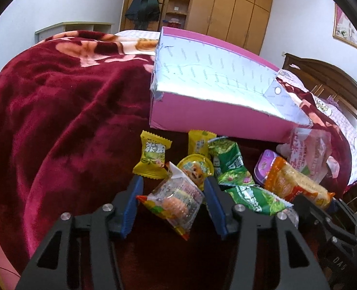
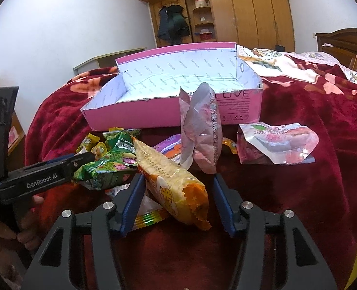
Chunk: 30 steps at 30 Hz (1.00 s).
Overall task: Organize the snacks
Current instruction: 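Grasp the clear candy packet with the left gripper while the right grasps the orange biscuit pack, then lift both held snacks and carry them over the pink box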
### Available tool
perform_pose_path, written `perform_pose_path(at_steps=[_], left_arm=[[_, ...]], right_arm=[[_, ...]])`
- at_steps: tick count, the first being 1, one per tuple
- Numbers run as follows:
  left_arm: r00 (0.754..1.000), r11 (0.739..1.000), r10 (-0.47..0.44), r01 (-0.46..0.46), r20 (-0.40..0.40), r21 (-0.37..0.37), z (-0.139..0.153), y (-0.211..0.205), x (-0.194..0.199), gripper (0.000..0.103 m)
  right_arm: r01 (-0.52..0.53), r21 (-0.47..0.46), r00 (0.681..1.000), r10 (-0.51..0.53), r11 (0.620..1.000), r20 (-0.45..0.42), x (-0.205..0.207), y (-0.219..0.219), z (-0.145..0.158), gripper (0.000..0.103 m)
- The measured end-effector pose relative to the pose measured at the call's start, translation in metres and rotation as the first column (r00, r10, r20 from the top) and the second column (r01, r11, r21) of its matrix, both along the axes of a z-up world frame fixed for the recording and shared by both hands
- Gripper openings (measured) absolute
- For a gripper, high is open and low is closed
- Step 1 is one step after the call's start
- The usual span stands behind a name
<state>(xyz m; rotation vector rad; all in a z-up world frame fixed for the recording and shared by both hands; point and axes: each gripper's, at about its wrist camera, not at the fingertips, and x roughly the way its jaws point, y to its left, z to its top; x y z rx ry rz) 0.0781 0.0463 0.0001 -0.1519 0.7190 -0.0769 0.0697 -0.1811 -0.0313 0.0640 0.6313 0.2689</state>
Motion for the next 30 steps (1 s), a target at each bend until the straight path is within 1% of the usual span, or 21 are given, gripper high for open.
perform_pose_path(at_steps=[4, 7, 9, 12, 14, 16, 17, 22, 23, 25, 27, 30], left_arm=[[1.0, 1.0, -0.003, 0.002, 0.008, 0.023, -0.001, -0.002, -0.003, 0.055], [1.0, 1.0, 0.008, -0.008, 0.004, -0.004, 0.0, 0.004, -0.009, 0.055], [1.0, 1.0, 0.013, -0.013, 0.002, -0.009, 0.001, 0.007, -0.012, 0.055], [1.0, 1.0, 0.0, -0.001, 0.015, 0.031, -0.002, 0.004, -0.015, 0.056], [1.0, 0.999, 0.0, -0.001, 0.019, 0.047, -0.004, 0.001, -0.015, 0.058], [1.0, 0.999, 0.003, -0.004, 0.017, 0.054, -0.007, 0.0, -0.013, 0.059], [1.0, 0.998, 0.002, -0.003, 0.018, 0.056, -0.008, 0.0, -0.013, 0.06], [1.0, 0.998, 0.002, -0.004, 0.023, 0.069, -0.009, -0.002, -0.014, 0.06], [1.0, 0.998, 0.001, -0.003, 0.024, 0.07, -0.008, -0.002, -0.014, 0.059], [1.0, 0.997, -0.005, 0.003, 0.027, 0.071, -0.007, -0.002, -0.016, 0.052], [1.0, 0.998, -0.013, 0.011, 0.029, 0.067, -0.005, -0.002, -0.017, 0.042], [0.999, 0.999, -0.03, 0.029, 0.036, 0.037, 0.0, -0.001, -0.023, 0.037]], right_arm=[[-0.005, -0.002, 1.0, 0.005, 1.0, 0.0, 0.002, 0.001, -0.001, 0.058], [-0.004, 0.004, 1.0, 0.004, 1.0, 0.005, 0.001, 0.0, -0.002, 0.058], [-0.001, 0.014, 1.0, 0.001, 1.0, 0.003, 0.001, -0.002, -0.003, 0.058], [0.0, 0.02, 1.0, 0.0, 1.0, 0.003, 0.0, -0.001, -0.004, 0.057], [-0.005, 0.02, 1.0, 0.005, 1.0, 0.006, -0.001, 0.0, -0.003, 0.051], [-0.001, 0.014, 1.0, 0.001, 1.0, 0.014, -0.002, 0.0, -0.002, 0.05], [-0.001, 0.015, 1.0, 0.001, 1.0, 0.017, -0.003, 0.001, -0.002, 0.047], [-0.002, 0.03, 1.0, 0.001, 1.0, 0.026, -0.008, -0.001, 0.001, 0.042], [-0.003, 0.03, 1.0, 0.003, 1.0, 0.029, -0.009, 0.0, 0.002, 0.041], [-0.006, 0.028, 0.999, 0.005, 1.0, 0.039, -0.012, 0.0, 0.004, 0.037], [-0.004, 0.016, 0.998, 0.003, 1.0, 0.057, -0.015, 0.001, 0.006, 0.036], [-0.006, 0.005, 0.997, 0.005, 1.0, 0.077, -0.02, 0.003, 0.01, 0.033]])
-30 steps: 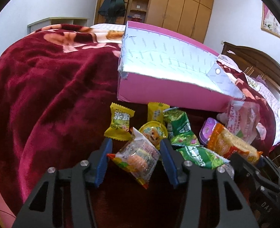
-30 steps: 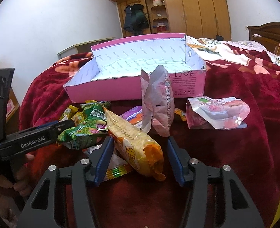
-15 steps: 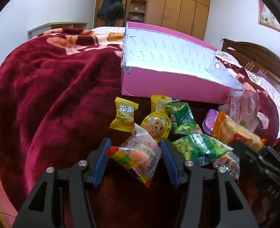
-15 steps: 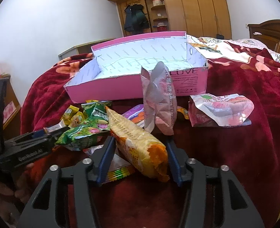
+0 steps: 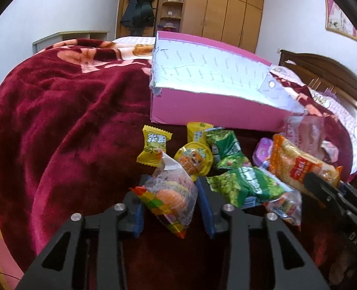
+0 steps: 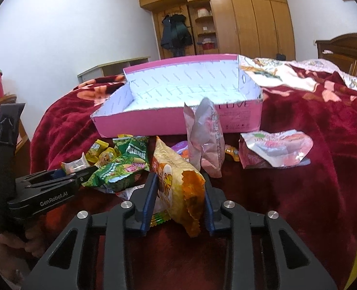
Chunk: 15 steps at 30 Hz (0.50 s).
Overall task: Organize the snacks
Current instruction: 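Lift both held snacks and carry them over the pink box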
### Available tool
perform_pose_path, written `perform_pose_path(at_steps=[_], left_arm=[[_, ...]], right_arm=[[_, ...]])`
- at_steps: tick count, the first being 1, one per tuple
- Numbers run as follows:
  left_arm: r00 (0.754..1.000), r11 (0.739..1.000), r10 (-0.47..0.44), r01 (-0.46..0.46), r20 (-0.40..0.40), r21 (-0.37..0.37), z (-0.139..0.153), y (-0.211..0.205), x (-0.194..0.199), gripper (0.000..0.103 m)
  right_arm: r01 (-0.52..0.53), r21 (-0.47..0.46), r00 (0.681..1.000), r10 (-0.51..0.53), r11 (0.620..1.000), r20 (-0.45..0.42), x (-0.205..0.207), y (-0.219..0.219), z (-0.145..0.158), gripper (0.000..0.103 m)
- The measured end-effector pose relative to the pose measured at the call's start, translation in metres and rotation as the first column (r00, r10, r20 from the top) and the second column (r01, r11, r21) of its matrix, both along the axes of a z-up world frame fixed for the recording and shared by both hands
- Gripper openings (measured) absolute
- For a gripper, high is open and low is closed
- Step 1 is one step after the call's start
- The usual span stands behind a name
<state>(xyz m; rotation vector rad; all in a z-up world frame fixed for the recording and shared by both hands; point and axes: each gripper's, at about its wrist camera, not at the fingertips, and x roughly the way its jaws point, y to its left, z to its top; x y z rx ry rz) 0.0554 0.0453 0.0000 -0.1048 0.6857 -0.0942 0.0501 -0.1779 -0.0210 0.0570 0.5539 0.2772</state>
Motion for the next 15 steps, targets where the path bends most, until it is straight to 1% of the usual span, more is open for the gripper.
perform_pose_path(at_steps=[1, 3, 4, 5, 8, 15], left_arm=[[1.0, 1.0, -0.003, 0.003, 0.001, -0.001, 0.001, 0.0, -0.001, 0.036], [1.0, 1.0, -0.009, 0.009, 0.004, -0.002, 0.003, 0.001, -0.004, 0.028], [1.0, 1.0, -0.014, 0.014, 0.004, -0.006, 0.005, 0.001, -0.006, 0.028], [1.0, 1.0, -0.015, 0.015, 0.006, -0.012, 0.006, 0.001, -0.007, 0.025], [1.0, 1.0, -0.014, 0.014, 0.016, -0.011, 0.011, 0.002, -0.013, 0.025], [0.999, 0.999, -0.017, 0.019, 0.052, -0.031, 0.025, 0.003, -0.024, 0.023]], right_arm=[[0.0, 0.0, 1.0, 0.0, 1.0, 0.004, -0.001, 0.0, 0.001, 0.032], [0.0, 0.003, 1.0, 0.0, 1.0, 0.008, -0.002, 0.0, 0.003, 0.031], [-0.002, 0.006, 1.0, 0.002, 1.0, 0.01, -0.003, 0.0, 0.003, 0.03], [-0.004, 0.009, 1.0, 0.004, 1.0, 0.012, -0.004, -0.001, 0.004, 0.028], [-0.005, 0.008, 1.0, 0.005, 1.0, 0.025, -0.008, 0.0, 0.008, 0.025], [-0.013, 0.019, 0.998, 0.012, 1.0, 0.066, -0.016, -0.004, 0.021, 0.025]])
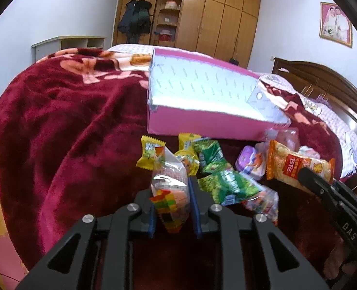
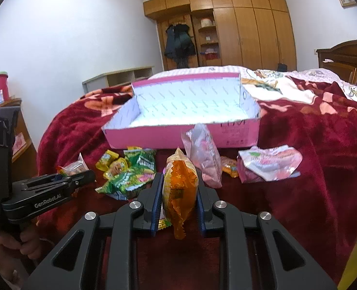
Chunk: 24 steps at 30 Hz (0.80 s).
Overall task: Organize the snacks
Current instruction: 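Lift both held snacks and carry them over the pink box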
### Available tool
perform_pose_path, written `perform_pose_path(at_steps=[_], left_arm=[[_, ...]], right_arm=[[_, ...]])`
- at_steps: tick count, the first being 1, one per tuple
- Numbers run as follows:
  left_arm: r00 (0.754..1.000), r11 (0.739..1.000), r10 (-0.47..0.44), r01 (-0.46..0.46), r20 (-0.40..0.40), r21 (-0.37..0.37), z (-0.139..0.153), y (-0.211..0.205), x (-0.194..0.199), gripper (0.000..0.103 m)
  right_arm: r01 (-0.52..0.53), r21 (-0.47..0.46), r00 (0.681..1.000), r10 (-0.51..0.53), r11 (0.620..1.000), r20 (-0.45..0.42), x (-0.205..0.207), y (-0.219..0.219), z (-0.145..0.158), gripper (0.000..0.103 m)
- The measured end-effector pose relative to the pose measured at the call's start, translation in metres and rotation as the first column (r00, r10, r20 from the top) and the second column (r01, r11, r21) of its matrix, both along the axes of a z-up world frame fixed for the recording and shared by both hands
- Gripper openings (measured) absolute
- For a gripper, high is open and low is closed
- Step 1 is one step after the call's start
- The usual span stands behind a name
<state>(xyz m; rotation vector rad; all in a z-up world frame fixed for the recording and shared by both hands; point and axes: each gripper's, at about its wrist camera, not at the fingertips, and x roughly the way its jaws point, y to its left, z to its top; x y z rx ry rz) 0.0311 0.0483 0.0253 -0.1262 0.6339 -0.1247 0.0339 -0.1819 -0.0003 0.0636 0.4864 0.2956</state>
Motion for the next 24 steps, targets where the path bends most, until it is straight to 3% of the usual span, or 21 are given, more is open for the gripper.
perform_pose_path(at_steps=[9, 24], left_arm=[[0.997, 0.999, -0.027, 0.025, 0.068, 0.021, 0.028, -0.009, -0.008, 0.023], [0.989, 0.995, -0.073, 0.065, 0.128, 0.07, 0.063, -0.027, 0.028, 0.023]], right_arm=[[-0.028, 0.037, 0.999, 0.027, 0.999, 0.027, -0.008, -0.003, 0.019, 0.025], [-0.048, -0.008, 0.996, 0.048, 0.999, 0.073, 0.008, -0.003, 0.051, 0.025]])
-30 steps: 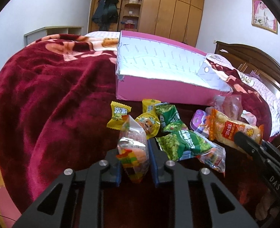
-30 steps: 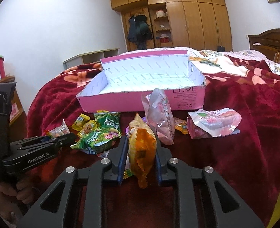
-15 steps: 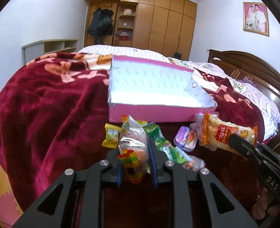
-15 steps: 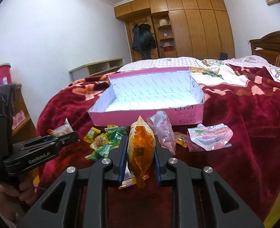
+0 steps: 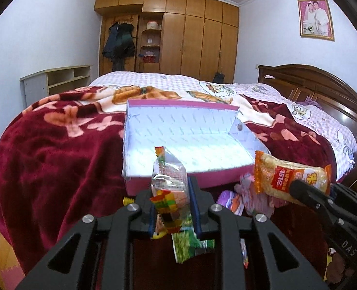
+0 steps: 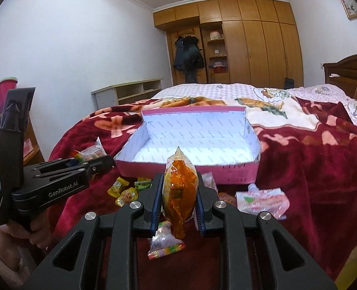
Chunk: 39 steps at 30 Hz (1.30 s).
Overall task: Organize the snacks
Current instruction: 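Lift both held snacks and carry them over the pink box, then open both grippers to drop the candy and biscuit pack into the box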
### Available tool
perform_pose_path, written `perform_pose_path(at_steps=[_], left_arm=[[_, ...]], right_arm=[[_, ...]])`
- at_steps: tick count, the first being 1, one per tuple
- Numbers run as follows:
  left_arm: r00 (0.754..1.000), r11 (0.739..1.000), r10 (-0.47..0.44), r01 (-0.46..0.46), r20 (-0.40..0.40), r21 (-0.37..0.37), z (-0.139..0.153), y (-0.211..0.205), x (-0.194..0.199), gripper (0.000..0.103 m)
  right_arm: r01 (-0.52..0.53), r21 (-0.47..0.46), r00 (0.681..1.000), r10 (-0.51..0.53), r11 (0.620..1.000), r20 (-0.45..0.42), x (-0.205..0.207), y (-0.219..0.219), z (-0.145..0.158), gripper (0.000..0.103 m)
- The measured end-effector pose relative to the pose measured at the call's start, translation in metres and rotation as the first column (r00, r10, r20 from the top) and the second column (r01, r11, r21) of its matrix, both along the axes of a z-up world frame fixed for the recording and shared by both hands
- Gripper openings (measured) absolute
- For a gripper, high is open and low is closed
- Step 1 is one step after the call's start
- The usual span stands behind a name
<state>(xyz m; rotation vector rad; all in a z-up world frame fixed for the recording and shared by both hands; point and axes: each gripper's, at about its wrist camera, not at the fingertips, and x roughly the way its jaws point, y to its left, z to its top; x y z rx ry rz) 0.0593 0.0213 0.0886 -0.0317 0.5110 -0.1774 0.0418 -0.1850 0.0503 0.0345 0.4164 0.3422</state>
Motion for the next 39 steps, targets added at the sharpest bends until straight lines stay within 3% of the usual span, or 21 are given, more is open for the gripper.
perform_pose_path(at_steps=[14, 39], left_arm=[[1.0, 0.999, -0.016, 0.016, 0.006, 0.031, 0.014, -0.013, 0.054, 0.023], [0.989, 0.998, 0.037, -0.03, -0.147, 0.05, -0.033, -0.015, 0.15, 0.024]], right_arm=[[0.023, -0.028, 0.999, -0.022, 0.999, 0.04, 0.057, -0.005, 0.021, 0.025], [0.102, -0.014, 0.987, -0.103, 0.995, -0.127, 0.161, -0.03, -0.018, 0.025]])
